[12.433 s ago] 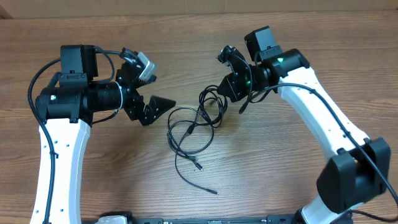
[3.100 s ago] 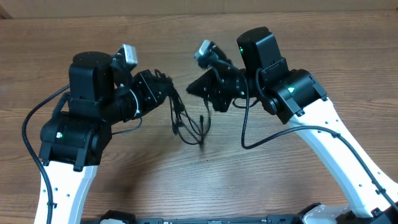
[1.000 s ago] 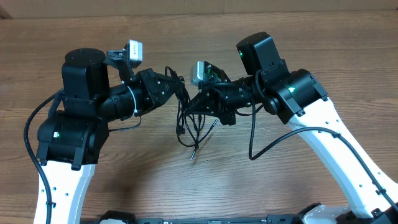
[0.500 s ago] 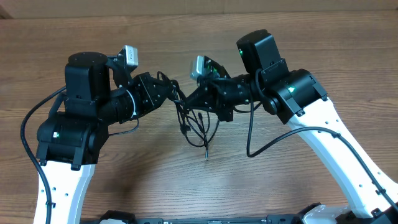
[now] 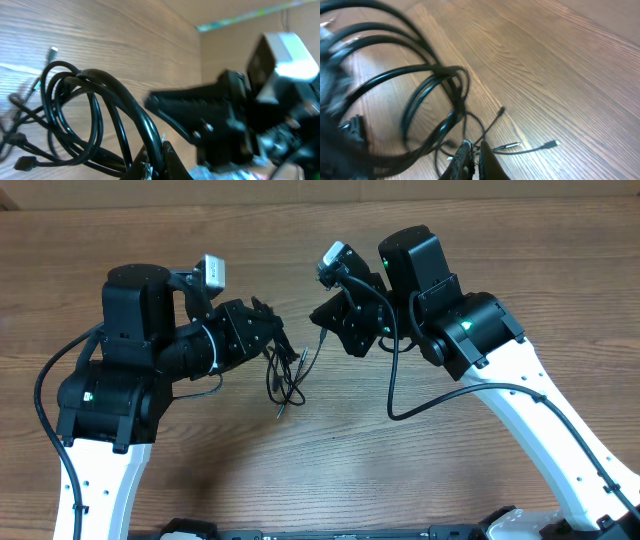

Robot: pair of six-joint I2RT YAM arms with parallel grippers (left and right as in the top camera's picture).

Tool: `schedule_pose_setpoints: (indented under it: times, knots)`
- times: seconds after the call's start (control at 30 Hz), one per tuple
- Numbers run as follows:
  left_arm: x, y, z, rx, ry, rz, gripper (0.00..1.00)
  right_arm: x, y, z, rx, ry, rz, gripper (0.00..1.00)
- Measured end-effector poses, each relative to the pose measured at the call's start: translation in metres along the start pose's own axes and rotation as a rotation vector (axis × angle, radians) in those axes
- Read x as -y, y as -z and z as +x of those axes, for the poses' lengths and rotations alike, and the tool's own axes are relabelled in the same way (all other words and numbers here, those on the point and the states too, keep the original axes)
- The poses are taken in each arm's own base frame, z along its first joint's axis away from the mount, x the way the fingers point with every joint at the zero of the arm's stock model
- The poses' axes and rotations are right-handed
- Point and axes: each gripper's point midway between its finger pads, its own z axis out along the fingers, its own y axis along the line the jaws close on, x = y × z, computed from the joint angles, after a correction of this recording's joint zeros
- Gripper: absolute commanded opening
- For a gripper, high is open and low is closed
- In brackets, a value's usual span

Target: Untangle cables

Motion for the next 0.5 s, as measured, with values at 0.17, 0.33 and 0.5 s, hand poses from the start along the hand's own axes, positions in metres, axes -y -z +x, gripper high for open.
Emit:
schedule_pose_setpoints:
  times: [0.17,0.33,0.5]
  knots:
    - [0.017,-0.005,0.013,-0.055,-0.036,0.061,0.04,0.005,0.000,0.001,-0.004,-0.013,0.031,0.04]
    - [0.020,-0.006,0.015,-0.058,-0.047,0.069,0.04,0.006,0.000,0.003,-0.013,-0.019,0.037,0.04]
    - [0.015,-0.007,0.010,-0.029,-0.056,0.039,0.04,0.014,0.002,0.014,-0.053,-0.090,0.079,0.48]
